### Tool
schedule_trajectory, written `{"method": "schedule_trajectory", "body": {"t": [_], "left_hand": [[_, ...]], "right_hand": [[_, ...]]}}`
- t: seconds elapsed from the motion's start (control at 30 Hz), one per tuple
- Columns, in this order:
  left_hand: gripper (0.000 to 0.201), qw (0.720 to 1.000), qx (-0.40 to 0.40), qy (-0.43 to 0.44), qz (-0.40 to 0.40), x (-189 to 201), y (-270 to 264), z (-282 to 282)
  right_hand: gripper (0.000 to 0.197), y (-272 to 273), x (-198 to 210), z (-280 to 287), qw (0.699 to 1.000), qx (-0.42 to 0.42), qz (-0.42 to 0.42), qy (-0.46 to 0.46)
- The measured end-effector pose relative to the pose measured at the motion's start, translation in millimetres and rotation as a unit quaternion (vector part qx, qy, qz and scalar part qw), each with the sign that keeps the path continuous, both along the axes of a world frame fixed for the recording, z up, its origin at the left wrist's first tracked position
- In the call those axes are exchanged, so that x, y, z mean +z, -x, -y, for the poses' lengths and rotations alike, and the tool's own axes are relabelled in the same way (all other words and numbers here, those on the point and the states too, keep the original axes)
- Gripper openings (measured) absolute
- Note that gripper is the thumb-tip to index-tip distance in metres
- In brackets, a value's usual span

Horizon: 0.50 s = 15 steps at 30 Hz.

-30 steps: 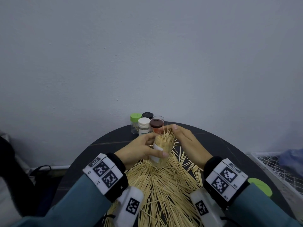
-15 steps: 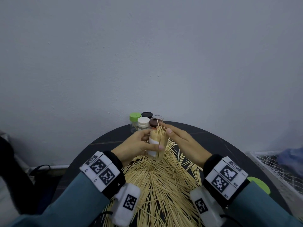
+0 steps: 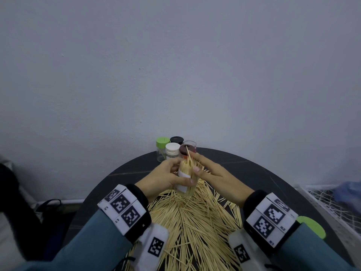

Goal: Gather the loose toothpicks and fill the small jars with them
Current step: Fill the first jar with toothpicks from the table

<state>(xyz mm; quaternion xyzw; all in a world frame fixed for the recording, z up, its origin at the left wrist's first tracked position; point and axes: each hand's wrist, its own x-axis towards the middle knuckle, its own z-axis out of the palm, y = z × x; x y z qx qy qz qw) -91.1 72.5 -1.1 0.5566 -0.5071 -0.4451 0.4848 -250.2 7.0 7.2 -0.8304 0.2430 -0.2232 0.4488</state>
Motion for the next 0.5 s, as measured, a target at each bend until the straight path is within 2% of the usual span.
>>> {"method": "schedule_trajectory", "body": {"t": [0.13, 0.23, 0.4, 0.5], "left_hand": [[0.052, 1.000, 0.011, 0.004, -0.015, 1.6, -2.3, 0.6], [0.052, 0.999, 0.019, 0.011, -0.026, 2.9, -4.7, -0.8], [0.056, 1.000, 0.020, 0.000, -0.009, -0.7, -3.9, -0.2], [0.051, 1.000, 0.011, -0.002, 0.004, -2.5, -2.1, 0.6]], "right_hand": [[0.051, 0.8, 0.7, 0.4, 1.000, -0.001, 0.000, 0.015], [0.043, 1.7, 2.8, 2.8, 0.999, -0.008, -0.016, 0.050], [0.042, 2.2, 0.6, 3.4, 0.997, -0.014, -0.036, 0.065], [0.045, 2.3, 0.7, -0.1, 0.998, -0.007, -0.033, 0.053]]}}
